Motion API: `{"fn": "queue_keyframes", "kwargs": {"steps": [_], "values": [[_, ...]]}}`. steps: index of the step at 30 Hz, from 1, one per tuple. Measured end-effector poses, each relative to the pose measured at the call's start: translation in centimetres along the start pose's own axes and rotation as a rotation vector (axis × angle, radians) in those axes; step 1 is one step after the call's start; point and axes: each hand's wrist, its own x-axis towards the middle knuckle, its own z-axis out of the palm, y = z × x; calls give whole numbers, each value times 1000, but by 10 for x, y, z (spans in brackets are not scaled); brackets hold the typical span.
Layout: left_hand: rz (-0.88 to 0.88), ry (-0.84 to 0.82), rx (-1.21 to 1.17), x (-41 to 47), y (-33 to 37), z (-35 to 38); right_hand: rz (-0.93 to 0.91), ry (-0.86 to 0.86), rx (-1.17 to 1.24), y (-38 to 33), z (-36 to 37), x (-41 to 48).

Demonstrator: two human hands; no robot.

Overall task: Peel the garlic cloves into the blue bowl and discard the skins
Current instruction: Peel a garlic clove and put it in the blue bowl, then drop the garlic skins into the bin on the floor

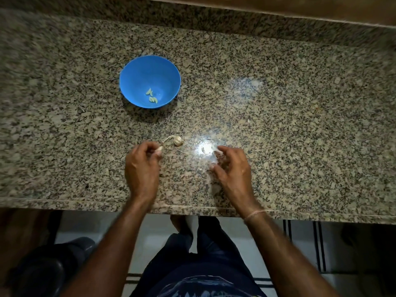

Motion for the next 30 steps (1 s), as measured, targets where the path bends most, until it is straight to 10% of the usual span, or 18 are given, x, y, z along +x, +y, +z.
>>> {"fn": "queue_keyframes", "kwargs": {"steps": [5,13,26,30], "values": [[91,9,169,-1,-18,-16,-26,-49,-223,4,10,-13],[243,-296,186,-50,19,40,69,-17,139,-25,9,26],[111,-122,117,-42,42,75,112,-10,238,-11,-9,45],[49,-114,150,-42,54,88,67,179,-48,26,-56,97]]}}
